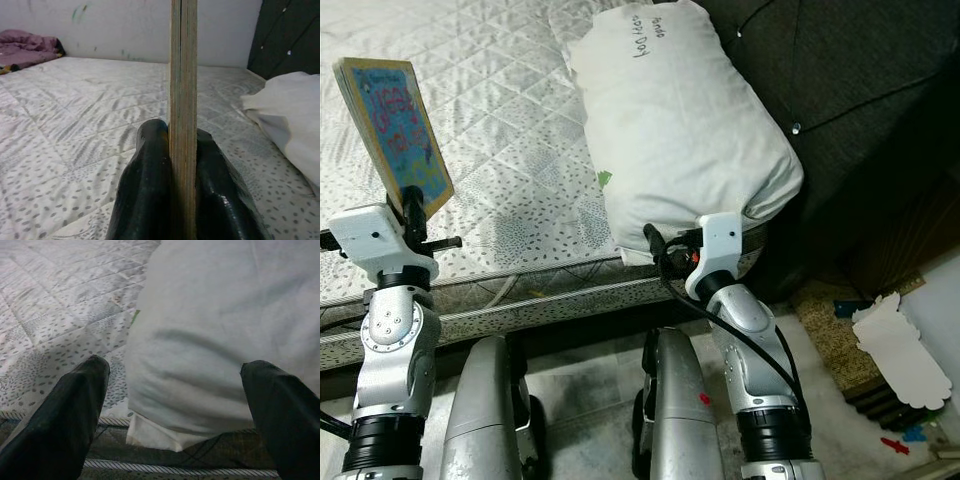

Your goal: Clean up the room

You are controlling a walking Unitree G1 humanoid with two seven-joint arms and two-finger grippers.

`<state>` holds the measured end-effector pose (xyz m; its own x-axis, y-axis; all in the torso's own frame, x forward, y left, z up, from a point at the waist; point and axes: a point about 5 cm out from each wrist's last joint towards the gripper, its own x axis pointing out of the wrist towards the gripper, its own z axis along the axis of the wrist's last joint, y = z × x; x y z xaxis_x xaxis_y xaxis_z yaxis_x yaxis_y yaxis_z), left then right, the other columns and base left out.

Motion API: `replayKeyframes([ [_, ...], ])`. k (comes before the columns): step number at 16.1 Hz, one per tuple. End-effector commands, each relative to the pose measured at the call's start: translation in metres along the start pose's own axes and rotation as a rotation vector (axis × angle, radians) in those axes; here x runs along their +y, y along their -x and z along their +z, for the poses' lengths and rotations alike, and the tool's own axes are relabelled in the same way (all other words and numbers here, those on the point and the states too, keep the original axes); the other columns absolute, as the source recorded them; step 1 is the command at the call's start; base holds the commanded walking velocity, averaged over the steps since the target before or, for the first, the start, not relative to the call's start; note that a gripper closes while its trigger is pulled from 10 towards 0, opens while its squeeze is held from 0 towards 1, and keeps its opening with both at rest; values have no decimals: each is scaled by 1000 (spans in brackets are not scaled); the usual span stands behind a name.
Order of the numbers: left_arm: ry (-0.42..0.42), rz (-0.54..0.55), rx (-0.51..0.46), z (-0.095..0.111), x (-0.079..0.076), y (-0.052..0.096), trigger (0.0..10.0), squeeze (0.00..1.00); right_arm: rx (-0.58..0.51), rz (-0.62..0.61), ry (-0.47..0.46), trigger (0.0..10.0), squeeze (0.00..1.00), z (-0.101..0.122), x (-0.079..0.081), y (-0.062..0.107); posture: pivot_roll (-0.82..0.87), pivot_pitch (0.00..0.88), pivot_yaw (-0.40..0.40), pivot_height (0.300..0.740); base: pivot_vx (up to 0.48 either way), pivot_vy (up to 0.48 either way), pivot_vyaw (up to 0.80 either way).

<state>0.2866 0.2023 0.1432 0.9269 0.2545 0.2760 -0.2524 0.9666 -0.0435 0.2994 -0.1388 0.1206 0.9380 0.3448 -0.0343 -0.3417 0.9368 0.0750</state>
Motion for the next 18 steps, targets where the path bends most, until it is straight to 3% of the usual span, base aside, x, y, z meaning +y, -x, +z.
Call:
replayKeyframes([
  [1,-8,1,-41,5,3,2,10000,0,-12,22,15,10000,0,3,3,-1,-118,224,-61,546,274,0,800],
  [6,9,-8,-29,0,2,0,10000,0,1,-23,11,10000,0,1,-3,0,-130,231,-53,546,307,0,160],
  [13,-61,0,-36,-9,-2,-15,10000,0,6,-32,37,10000,0,2,-10,3,-155,227,-66,546,0,0,0],
  [16,-56,3,2,-22,-5,-25,10000,0,11,-38,59,10000,0,4,-14,9,-194,237,-77,546,0,0,0],
  [18,-10,-8,63,-33,-11,-37,10000,0,32,-55,106,10000,0,7,-28,24,-241,263,-95,546,0,0,0],
])
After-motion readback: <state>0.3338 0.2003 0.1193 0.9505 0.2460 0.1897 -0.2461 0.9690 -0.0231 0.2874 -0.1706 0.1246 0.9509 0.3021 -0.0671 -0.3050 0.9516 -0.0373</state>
